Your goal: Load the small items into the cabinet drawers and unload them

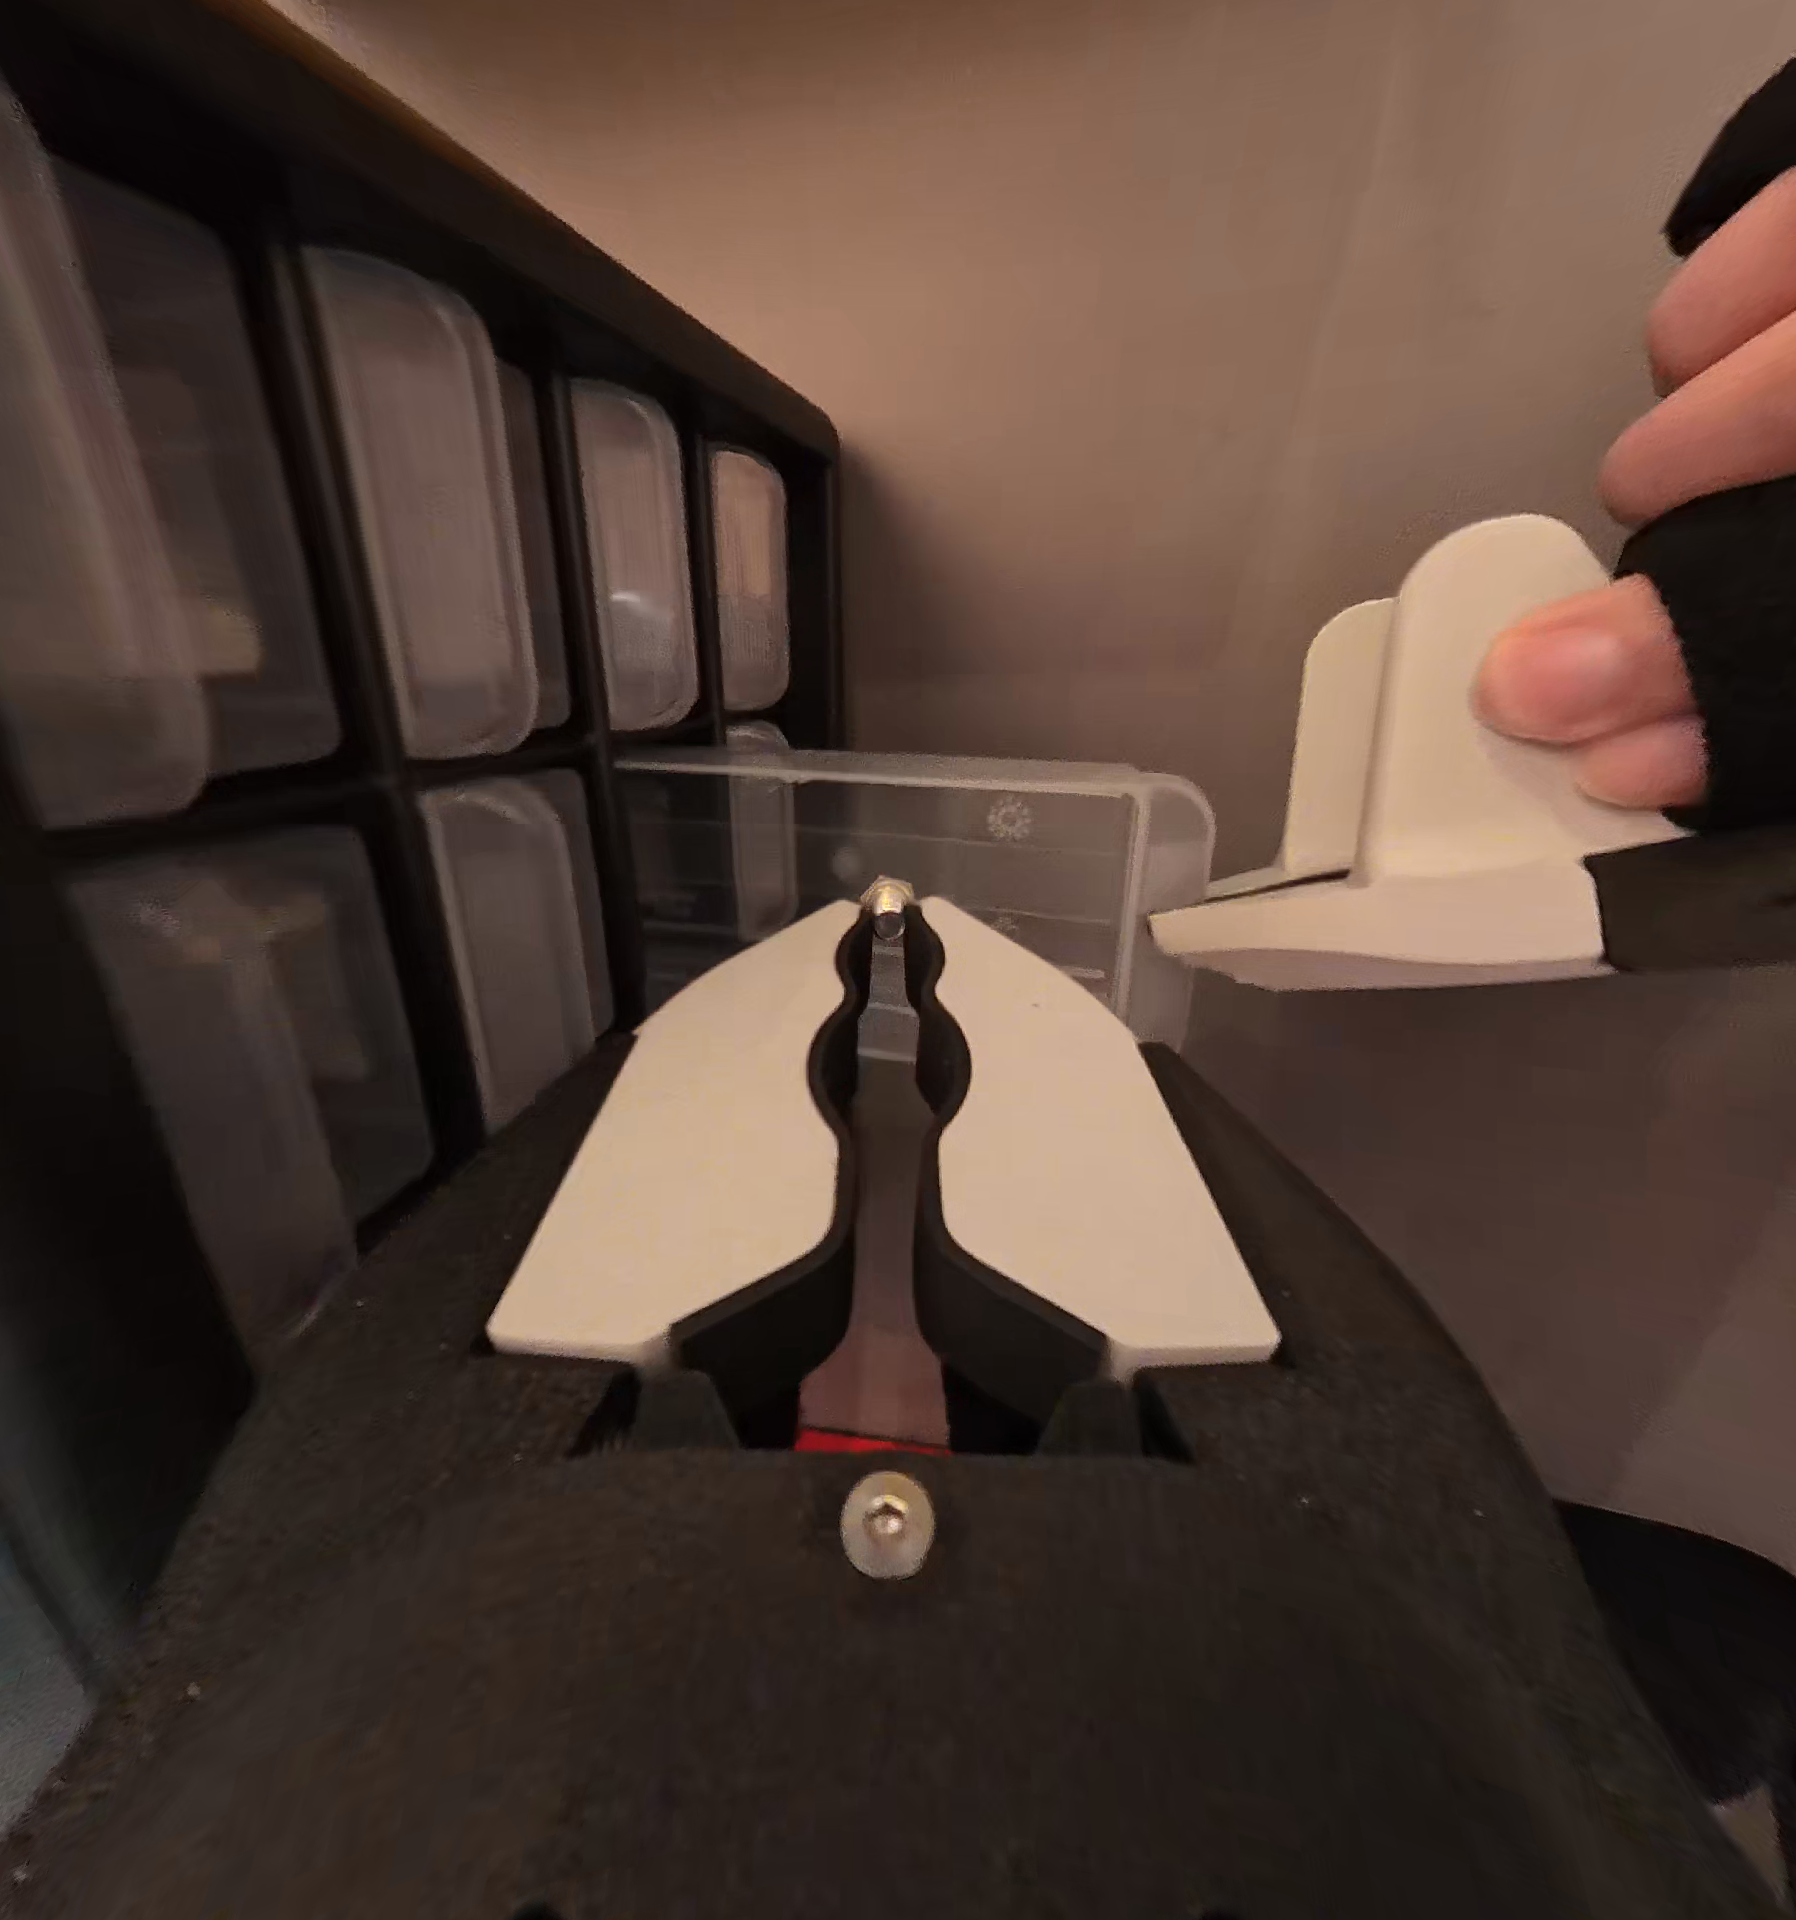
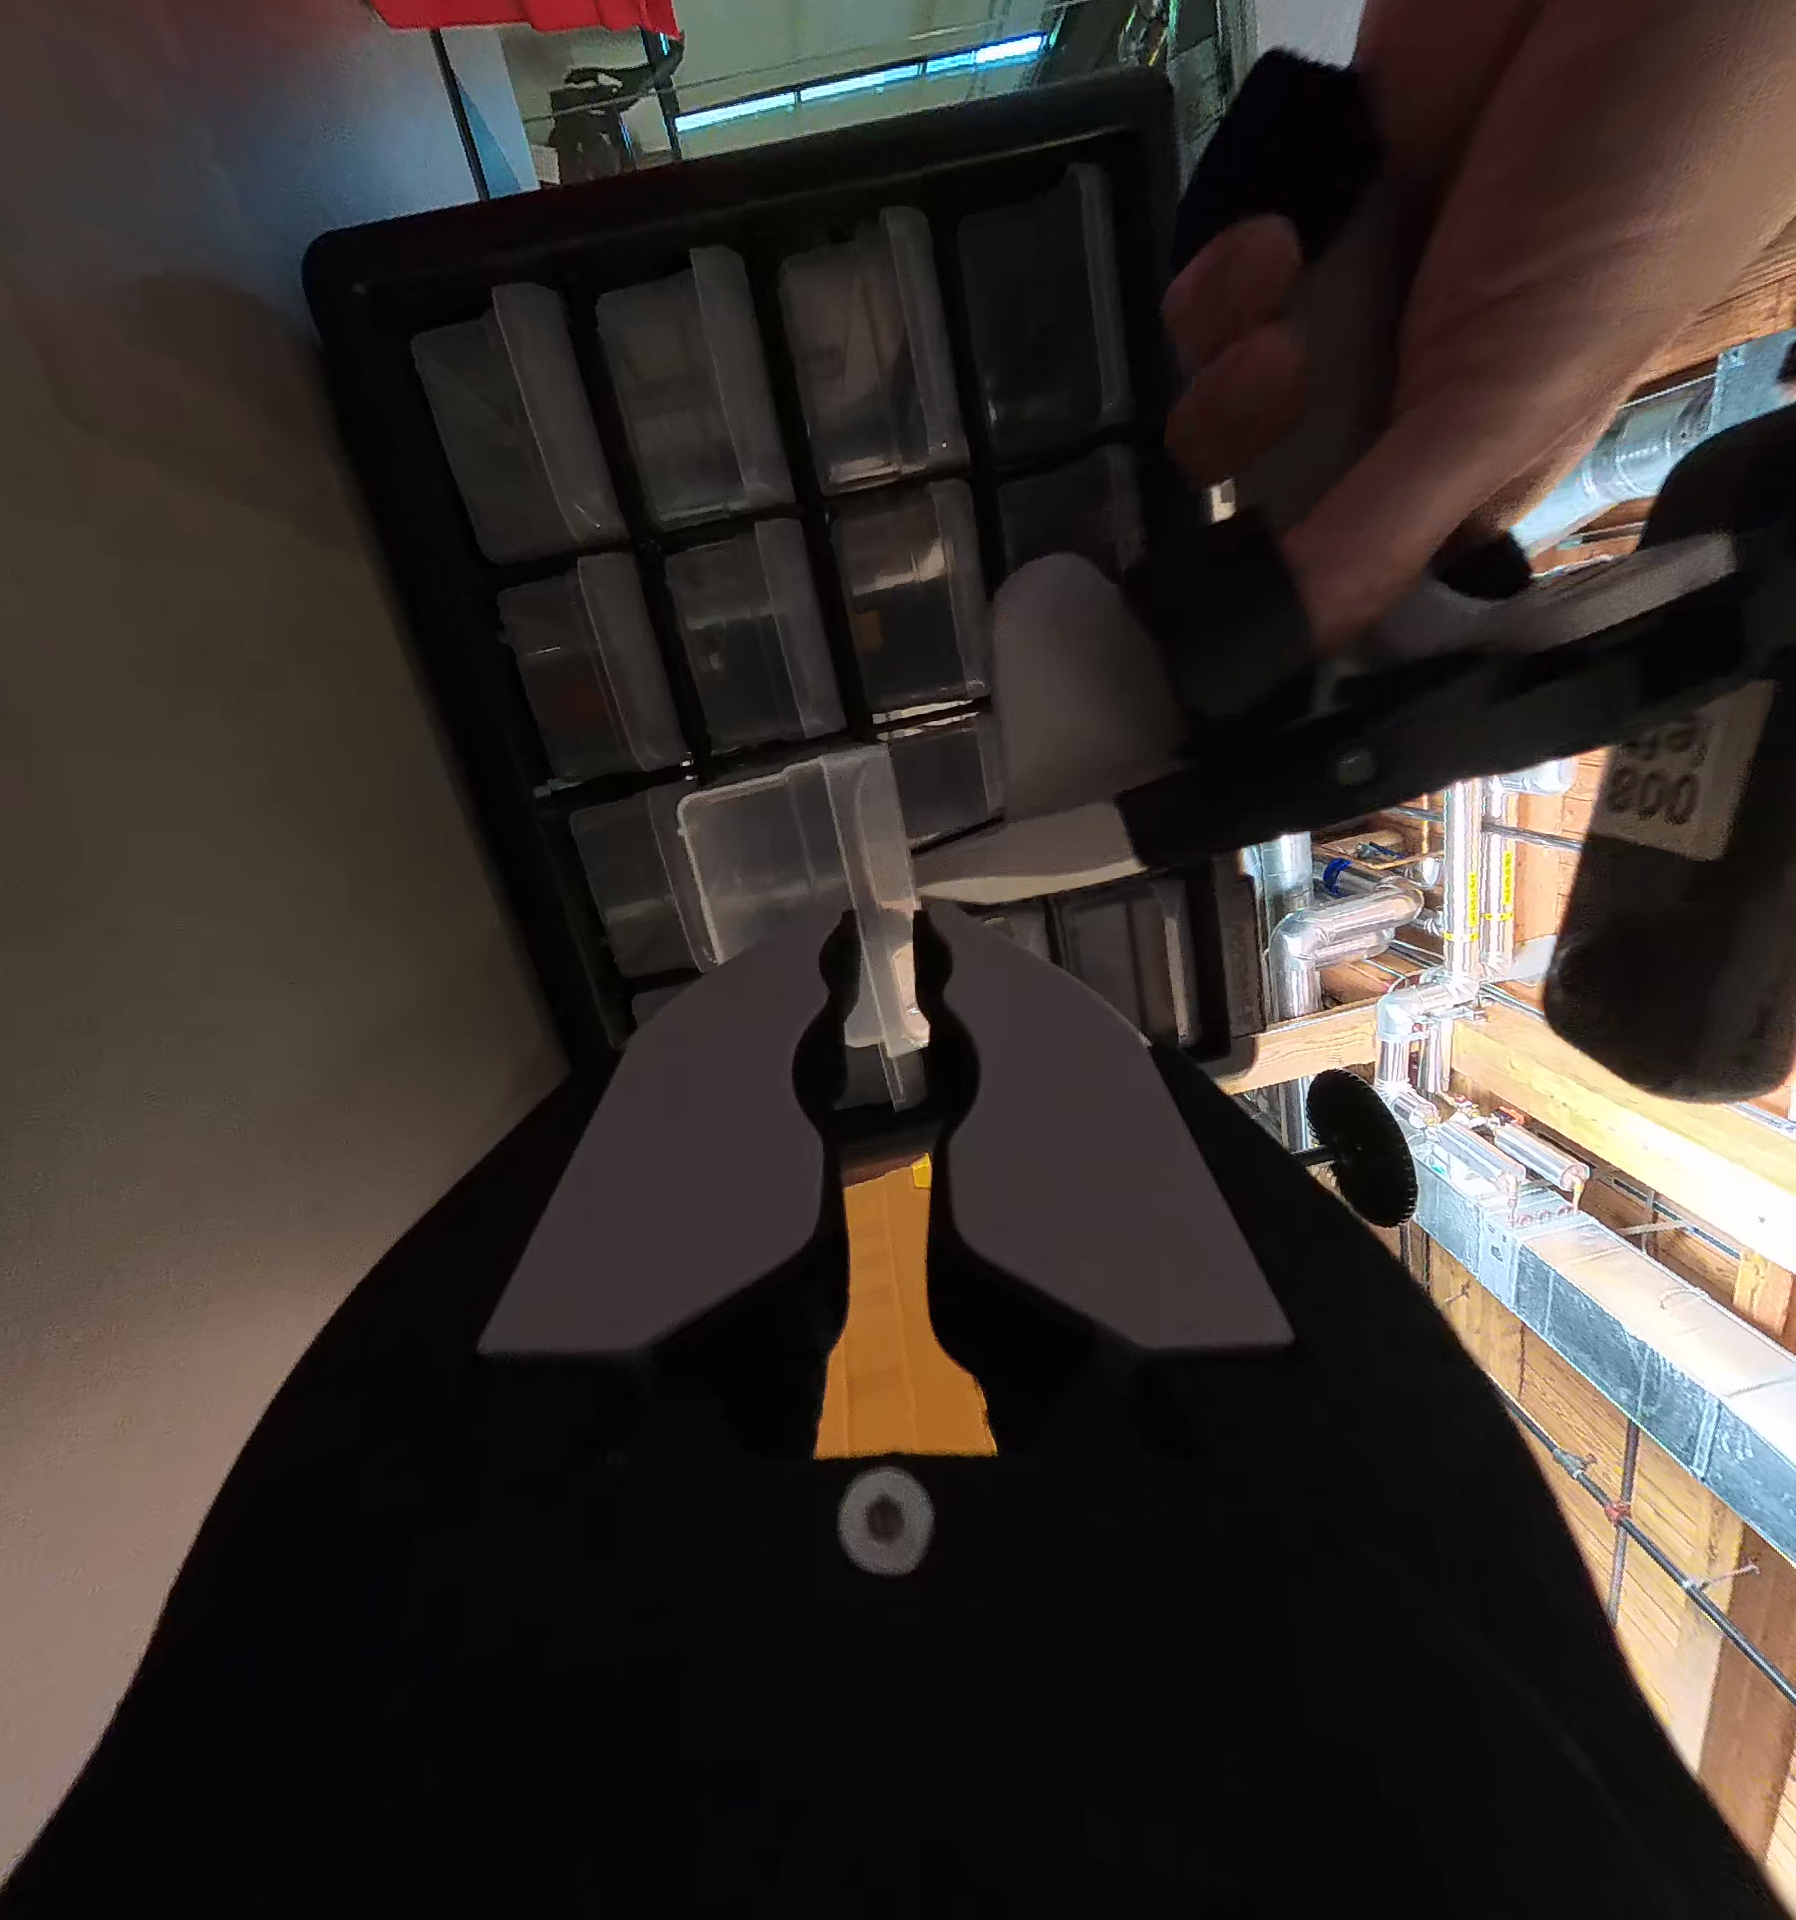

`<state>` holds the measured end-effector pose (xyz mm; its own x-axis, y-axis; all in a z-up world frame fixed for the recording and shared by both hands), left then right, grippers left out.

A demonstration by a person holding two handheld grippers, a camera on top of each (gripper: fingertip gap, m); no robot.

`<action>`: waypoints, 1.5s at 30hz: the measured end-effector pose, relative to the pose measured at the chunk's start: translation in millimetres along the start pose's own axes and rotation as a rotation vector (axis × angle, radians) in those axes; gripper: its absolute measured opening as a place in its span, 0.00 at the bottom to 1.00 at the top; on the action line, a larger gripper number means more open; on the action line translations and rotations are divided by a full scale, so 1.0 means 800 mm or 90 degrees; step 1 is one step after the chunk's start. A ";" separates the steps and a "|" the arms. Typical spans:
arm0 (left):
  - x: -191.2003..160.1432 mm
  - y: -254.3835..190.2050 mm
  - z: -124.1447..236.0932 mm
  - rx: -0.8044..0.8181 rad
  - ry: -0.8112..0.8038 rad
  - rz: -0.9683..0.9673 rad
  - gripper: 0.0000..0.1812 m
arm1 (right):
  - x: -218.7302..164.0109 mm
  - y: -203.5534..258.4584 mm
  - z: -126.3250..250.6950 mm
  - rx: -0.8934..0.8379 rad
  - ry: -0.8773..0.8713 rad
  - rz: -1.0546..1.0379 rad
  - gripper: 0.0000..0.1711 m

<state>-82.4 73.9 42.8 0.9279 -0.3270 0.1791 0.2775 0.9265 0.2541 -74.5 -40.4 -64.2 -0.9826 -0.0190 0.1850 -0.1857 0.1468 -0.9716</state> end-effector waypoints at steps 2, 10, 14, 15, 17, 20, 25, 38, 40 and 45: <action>0.003 -0.001 -0.010 -0.034 0.009 0.002 0.03 | 0.000 0.000 0.000 0.002 0.000 -0.002 0.06; 0.007 0.003 -0.038 -0.059 0.075 -0.015 0.03 | 0.001 0.000 0.000 0.014 -0.006 -0.004 0.07; 0.012 0.007 -0.044 -0.071 0.117 -0.015 0.03 | 0.002 0.001 0.000 0.017 -0.006 -0.002 0.07; 0.013 0.009 -0.045 -0.070 0.123 -0.015 0.03 | 0.002 0.001 0.000 0.018 -0.006 -0.001 0.07; 0.016 0.012 -0.046 -0.068 0.129 -0.014 0.03 | 0.002 0.001 0.000 0.018 -0.005 0.000 0.07; 0.014 0.014 -0.049 -0.084 0.142 -0.002 0.03 | 0.001 0.001 0.000 0.018 -0.005 0.000 0.07; 0.012 0.014 -0.052 -0.091 0.151 0.004 0.07 | 0.003 0.004 0.000 0.027 -0.009 0.004 0.07; -0.016 -0.008 0.068 0.003 -0.074 0.096 0.18 | -0.002 0.004 -0.013 0.036 0.015 -0.002 0.07; -0.036 -0.023 0.086 0.020 -0.118 0.138 0.15 | -0.005 0.006 -0.022 0.039 0.030 0.008 0.07; -0.080 -0.060 0.106 0.026 -0.194 0.212 0.15 | -0.012 0.003 -0.048 0.050 0.056 0.000 0.07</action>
<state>-176.5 34.8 100.0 0.8479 -0.0584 0.5268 -0.0385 0.9845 0.1712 -65.0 -1.6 -62.5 -0.9786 0.0687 0.1938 -0.1891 0.0690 -0.9795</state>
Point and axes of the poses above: each gripper's, where its closed fingertips meet, z back along the fingers, x out of its top, y = z × x across the jaws, the point moved 10 cm from there along z, back along the fingers
